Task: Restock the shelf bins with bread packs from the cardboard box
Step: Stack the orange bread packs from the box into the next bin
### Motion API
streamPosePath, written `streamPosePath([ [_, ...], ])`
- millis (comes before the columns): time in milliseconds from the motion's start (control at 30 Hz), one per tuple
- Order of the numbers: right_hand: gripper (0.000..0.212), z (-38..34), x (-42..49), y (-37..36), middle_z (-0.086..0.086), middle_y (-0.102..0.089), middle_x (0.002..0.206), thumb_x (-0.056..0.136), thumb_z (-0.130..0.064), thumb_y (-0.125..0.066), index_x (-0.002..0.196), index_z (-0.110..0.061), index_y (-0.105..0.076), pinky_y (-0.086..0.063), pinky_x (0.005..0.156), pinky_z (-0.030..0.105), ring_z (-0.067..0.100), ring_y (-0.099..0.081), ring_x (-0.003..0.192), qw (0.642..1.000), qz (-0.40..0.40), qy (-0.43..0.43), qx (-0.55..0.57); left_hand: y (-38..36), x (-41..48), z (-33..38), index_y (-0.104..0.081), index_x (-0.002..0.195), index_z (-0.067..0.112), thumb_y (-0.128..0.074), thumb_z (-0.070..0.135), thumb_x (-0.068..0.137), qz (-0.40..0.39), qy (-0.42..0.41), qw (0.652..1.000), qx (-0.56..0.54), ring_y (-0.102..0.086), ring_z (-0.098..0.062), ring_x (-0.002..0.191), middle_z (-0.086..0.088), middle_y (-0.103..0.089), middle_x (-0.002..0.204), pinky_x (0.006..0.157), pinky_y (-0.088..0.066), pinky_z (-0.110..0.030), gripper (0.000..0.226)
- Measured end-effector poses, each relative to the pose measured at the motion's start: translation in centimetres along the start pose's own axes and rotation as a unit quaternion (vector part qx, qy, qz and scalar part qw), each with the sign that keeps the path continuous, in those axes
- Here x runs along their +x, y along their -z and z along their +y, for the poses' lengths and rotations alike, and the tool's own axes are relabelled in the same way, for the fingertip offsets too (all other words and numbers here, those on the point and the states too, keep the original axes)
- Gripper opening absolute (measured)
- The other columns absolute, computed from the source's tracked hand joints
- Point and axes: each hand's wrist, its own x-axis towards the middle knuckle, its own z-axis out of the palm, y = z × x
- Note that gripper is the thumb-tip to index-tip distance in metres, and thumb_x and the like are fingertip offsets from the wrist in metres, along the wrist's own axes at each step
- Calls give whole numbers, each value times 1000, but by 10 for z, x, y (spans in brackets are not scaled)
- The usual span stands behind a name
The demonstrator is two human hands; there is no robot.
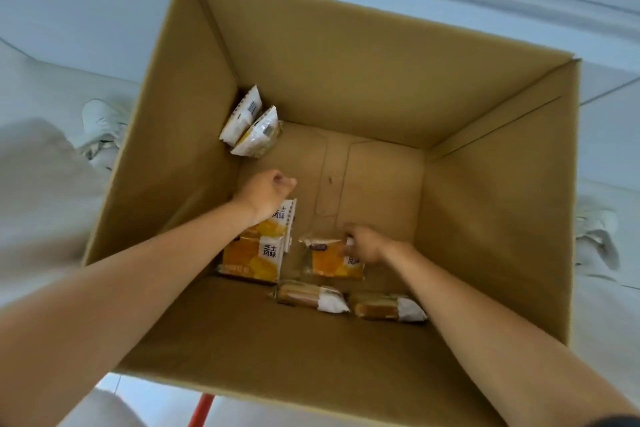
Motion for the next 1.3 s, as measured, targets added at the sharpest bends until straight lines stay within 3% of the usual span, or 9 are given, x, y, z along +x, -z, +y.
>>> streamPosePath([
  [133,18,-20,-42,59,-1,-58,87,92,-19,-64,104,-5,-63,-36,63,12,5,-56,81,970,116,138,165,-2,-5,10,-35,147,14,-54,66,87,-6,29,997,-65,-43,-26,135,-5,-44,148,109,-39,-46,82],
  [233,15,-37,-63,91,5,-66,83,90,-20,-68,100,-9,-64,-43,64,16,1,-59,72,951,116,170,232,6,-10,21,-39,147,21,-71,84,50,-70,28,984,-159,-54,-19,125,0,-54,141,105,-45,-44,120],
  [400,27,-42,-85,98,3,-72,99,89,-32,-67,108,-12,-68,-54,69,20,9,-67,86,924,183,157,296,19,-22,35,-66,113,14,-64,53,86,-87,17,977,-194,-70,-6,74,2,-73,90,59,-50,-18,47],
  [533,33,-21,-69,67,-2,-67,107,93,-37,-59,119,-16,-62,-49,84,25,15,-61,100,944,168,104,266,24,-20,19,-63,95,12,-61,55,89,67,29,967,-246,-63,-13,72,-5,-69,87,67,-48,-24,44],
  [733,66,-2,-6,10,5,-43,148,88,-29,-69,145,-17,-40,-37,107,34,24,-43,134,996,27,-15,84,29,-16,-2,-62,97,15,-58,55,91,70,68,955,-279,-64,-13,76,-4,-68,88,69,-50,-27,40],
  [867,40,4,13,-13,2,-62,122,83,-28,-74,120,-19,-61,-48,92,34,19,-58,110,999,30,-28,17,31,-17,-9,-61,104,18,-57,53,91,77,87,947,-299,-65,-14,84,-2,-70,94,71,-51,-29,38],
  [1000,36,-2,-5,3,2,-61,117,84,-20,-73,118,-17,-62,-45,82,27,17,-57,107,991,12,6,134,34,-20,-13,-61,114,20,-58,52,91,85,88,944,-305,-68,-20,95,-5,-70,104,87,-56,-41,39],
  [1133,26,-23,-64,62,-5,-64,104,83,-18,-74,108,-19,-66,-48,78,24,12,-59,97,972,39,96,210,36,-28,-5,-58,125,17,-56,49,94,125,49,945,-299,-66,-16,89,-5,-69,106,76,-56,-33,45],
  [1300,33,-45,-117,119,5,-67,101,78,-5,-77,103,-16,-59,-52,83,34,19,-65,93,898,131,152,391,38,-56,33,-63,113,23,-49,52,96,44,22,945,-325,-70,-18,91,-3,-74,99,87,-55,-39,36],
])
